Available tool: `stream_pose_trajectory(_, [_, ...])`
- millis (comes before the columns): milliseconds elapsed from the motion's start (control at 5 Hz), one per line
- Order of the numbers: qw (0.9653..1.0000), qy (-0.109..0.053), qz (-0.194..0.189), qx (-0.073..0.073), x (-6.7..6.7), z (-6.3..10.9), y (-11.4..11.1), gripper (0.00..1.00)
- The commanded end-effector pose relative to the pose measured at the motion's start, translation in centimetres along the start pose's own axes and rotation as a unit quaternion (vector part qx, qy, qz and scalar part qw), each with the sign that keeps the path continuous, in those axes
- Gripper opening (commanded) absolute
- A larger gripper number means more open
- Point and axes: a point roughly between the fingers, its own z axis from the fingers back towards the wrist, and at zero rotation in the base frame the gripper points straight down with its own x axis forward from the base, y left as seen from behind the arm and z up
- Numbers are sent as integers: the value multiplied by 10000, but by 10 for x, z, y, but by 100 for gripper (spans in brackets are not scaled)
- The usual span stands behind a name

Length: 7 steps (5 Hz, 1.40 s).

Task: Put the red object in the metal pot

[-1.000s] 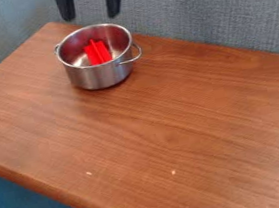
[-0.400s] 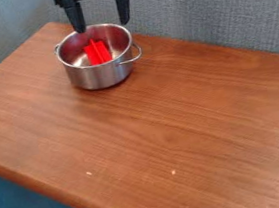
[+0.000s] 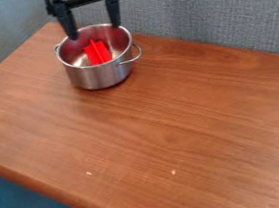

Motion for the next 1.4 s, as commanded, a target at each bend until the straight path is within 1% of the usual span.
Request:
stream_pose_trajectory(0, [9958,-546,649,-344,7,22,14,100])
stream_pose_trajectory(400, [9947,-679,454,-623,1,19,1,100])
stream_pose_trajectory(600, [9947,-750,318,-620,4,31,-8,100])
stream_pose_trajectory(800, [9951,-777,273,-551,10,37,-13,100])
stream_pose_trajectory(1200, [9958,-736,320,-441,11,31,0,100])
